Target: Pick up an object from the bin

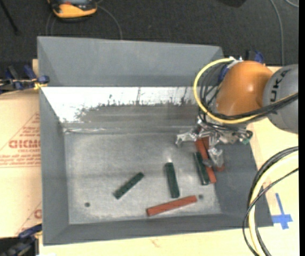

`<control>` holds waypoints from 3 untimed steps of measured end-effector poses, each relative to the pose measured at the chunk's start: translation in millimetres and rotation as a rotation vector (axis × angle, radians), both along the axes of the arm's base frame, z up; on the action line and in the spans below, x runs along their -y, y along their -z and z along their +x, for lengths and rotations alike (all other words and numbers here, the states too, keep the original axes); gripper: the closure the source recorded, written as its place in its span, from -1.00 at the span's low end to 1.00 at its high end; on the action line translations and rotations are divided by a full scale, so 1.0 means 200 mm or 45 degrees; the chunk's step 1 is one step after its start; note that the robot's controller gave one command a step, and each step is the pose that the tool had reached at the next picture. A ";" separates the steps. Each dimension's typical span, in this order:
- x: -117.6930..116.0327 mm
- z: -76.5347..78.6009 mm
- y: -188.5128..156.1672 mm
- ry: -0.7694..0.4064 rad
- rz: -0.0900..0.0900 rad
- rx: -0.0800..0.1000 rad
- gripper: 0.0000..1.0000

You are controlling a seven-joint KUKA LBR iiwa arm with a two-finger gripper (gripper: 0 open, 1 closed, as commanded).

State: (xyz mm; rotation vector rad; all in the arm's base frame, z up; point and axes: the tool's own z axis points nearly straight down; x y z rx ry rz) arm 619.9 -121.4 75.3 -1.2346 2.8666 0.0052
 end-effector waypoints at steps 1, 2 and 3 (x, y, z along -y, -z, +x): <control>0.00 0.00 0.00 -0.001 -0.001 0.000 -1.00; 0.01 0.03 0.00 -0.620 0.004 -0.010 1.00; 0.01 0.03 0.00 -0.619 0.004 -0.010 1.00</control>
Offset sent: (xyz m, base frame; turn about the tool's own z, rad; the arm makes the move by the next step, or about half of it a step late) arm 0.0039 -0.0111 -0.0025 -0.4939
